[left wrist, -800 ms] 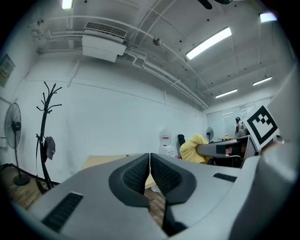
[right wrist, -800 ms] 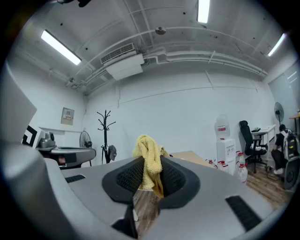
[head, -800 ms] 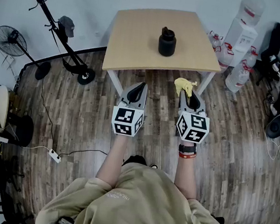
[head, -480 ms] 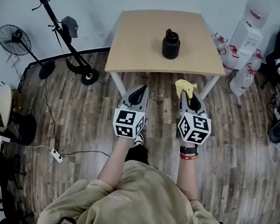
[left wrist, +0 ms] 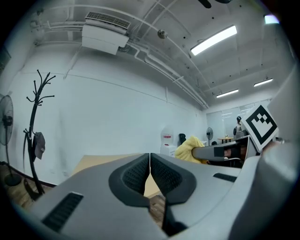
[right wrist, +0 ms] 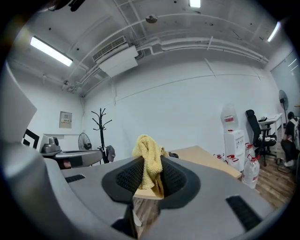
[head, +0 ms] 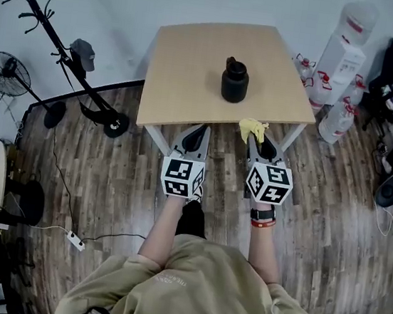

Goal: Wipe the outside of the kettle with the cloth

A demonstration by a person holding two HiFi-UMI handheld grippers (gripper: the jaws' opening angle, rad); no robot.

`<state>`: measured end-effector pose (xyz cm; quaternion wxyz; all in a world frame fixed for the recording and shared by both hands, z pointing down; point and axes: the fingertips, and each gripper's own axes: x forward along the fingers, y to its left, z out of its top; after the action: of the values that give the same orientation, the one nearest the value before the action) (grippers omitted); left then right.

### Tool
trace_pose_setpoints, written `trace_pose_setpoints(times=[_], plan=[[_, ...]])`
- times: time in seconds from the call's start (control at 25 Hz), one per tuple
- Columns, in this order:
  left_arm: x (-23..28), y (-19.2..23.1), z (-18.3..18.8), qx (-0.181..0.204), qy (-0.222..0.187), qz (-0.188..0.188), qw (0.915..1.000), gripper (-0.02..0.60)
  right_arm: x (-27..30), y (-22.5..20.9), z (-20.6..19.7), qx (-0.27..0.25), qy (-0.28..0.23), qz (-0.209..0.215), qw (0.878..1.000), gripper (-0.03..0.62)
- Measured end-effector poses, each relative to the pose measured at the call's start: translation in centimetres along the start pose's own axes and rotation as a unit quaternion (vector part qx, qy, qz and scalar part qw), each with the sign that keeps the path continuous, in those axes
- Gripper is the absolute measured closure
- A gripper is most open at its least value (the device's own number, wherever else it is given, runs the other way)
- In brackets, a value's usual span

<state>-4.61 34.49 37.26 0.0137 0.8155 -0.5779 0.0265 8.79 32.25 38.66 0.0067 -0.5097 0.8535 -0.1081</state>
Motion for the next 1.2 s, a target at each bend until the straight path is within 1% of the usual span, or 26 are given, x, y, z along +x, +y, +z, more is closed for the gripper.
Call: trace_pose_setpoints(times=[0.12,0.28,0.4,0.64,0.84,0.92,1.04,1.2], plan=[[4.3,3.6,0.6,-0.006,0.003,-0.009,0.9999,0.555,5.4,-0.3,0.9,0.003,0.008,-0.006,1.000,0.488],[9.4,9.3,1.3,-0.014,0.009,-0.016,0.9997,0.554,12.4,0.5,2.0,0.002,0.017,-0.009,1.000,0.487],[13.9,13.2,2.4,-0.010,0.010,-0.026,0.9996,0.554,18.0,0.4,3.1,0.002,0.019,-0.021,1.000,0.487],[21.9,17.9,3.7,0.009,0.011,-0.048,0.9988,0.557,26.9,-1.3,5.6,0.001,0.016,-0.043,0.999,0.487],[27.1,22.7,4.6,0.010,0.005,-0.074,0.9972,0.557,34.1,-1.5,6.9,0.005,0.005,-0.071,0.997,0.487],[29.1,23.9,4.2,0.008,0.006,-0.086,0.9962,0.557,36.2,-1.7,6.5,0.009,0.009,-0.079,0.997,0.487],[32.2,24.7,2.3,-0.001,0.016,-0.103,0.9945,0.557,38.8,-2.8,4.7,0.029,0.029,-0.079,0.996,0.485],[35.9,26.2,-0.2,-0.014,0.034,-0.108,0.9935,0.557,41.9,-4.5,2.2,0.044,0.050,-0.085,0.994,0.485]])
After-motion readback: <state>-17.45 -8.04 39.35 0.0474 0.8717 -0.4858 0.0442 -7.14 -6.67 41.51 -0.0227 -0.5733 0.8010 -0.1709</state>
